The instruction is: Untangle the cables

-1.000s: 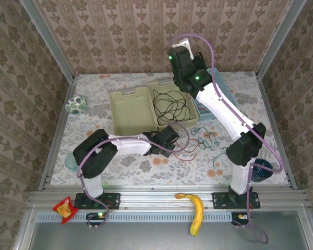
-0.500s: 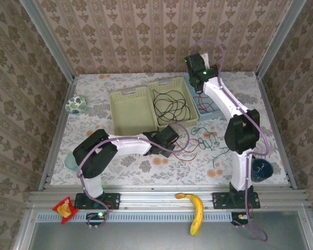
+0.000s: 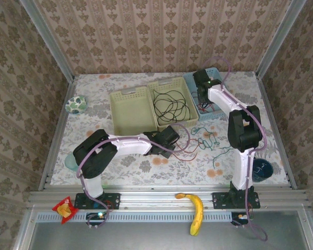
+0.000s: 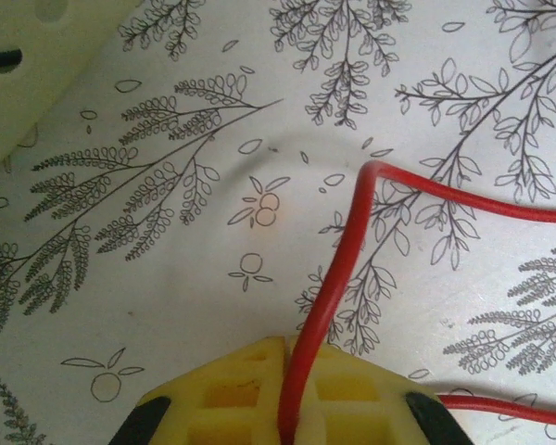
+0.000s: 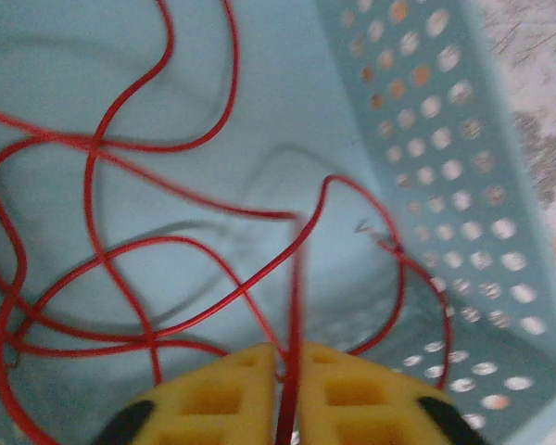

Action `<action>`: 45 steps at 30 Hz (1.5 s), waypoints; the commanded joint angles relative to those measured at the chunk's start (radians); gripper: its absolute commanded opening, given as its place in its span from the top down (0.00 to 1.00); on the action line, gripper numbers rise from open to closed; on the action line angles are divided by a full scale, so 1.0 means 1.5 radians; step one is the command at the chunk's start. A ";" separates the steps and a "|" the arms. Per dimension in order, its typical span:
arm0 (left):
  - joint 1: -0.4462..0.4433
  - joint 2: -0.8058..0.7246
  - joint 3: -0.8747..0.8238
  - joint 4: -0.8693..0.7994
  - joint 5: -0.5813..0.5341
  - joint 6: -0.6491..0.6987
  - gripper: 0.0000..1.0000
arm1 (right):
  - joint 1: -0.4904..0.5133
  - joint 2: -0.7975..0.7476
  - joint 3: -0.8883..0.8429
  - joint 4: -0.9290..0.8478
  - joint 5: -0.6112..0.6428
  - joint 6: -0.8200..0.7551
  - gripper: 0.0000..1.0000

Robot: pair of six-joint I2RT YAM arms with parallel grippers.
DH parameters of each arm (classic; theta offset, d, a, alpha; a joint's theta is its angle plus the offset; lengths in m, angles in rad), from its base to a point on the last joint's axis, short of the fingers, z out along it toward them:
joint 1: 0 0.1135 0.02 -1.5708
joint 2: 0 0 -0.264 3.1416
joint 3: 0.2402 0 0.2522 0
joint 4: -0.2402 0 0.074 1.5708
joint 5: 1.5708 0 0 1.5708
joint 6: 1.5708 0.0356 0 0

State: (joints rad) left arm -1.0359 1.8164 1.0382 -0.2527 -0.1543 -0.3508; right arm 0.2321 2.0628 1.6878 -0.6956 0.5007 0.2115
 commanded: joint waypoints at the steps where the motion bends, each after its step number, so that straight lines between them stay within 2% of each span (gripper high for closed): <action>1: -0.009 -0.031 0.006 -0.051 0.005 0.004 1.00 | -0.001 -0.058 -0.054 0.059 -0.047 0.051 0.58; 5: -0.009 -0.053 -0.003 -0.045 -0.005 0.008 1.00 | -0.001 -0.147 -0.120 0.111 -0.028 0.053 0.48; 12: -0.005 -0.068 -0.010 -0.023 -0.012 0.014 1.00 | 0.010 -0.304 -0.240 0.128 -0.055 0.125 0.46; 16: -0.003 -0.071 -0.012 -0.017 -0.002 0.021 1.00 | 0.050 -0.416 -0.361 0.131 -0.146 0.168 0.46; 20: 0.000 -0.086 -0.027 0.002 0.015 0.027 1.00 | 0.117 -0.513 -0.482 0.135 -0.301 0.146 0.46; 23: 0.010 -0.113 -0.051 0.037 0.050 0.028 1.00 | 0.146 -0.543 -0.543 0.113 -0.344 0.158 0.46; 25: 0.014 -0.135 -0.063 0.054 0.063 0.031 1.00 | 0.147 -0.560 -0.585 0.118 -0.331 0.187 0.46; 31: 0.004 -0.224 -0.052 0.027 0.033 0.050 1.00 | 0.127 -0.647 -0.652 0.128 -0.171 0.316 0.46; 33: -0.005 -0.261 -0.043 0.012 0.023 0.062 1.00 | 0.106 -0.686 -0.677 0.138 -0.146 0.367 0.46; 40: -0.016 -0.364 0.023 -0.040 -0.006 0.102 1.00 | 0.013 -0.784 -0.771 0.188 -0.166 0.486 0.44; 42: -0.015 -0.380 0.043 -0.039 -0.005 0.113 1.00 | -0.003 -0.784 -0.782 0.191 -0.179 0.493 0.43; 45: -0.012 -0.388 0.068 -0.039 0.044 0.131 1.00 | -0.013 -0.763 -0.786 0.225 -0.234 0.459 0.43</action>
State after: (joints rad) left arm -1.0588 1.2507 1.0992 -0.2844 -0.1257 -0.2077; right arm 0.2203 0.9043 0.5148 -0.4290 0.1993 0.8825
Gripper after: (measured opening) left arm 0.062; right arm 0.569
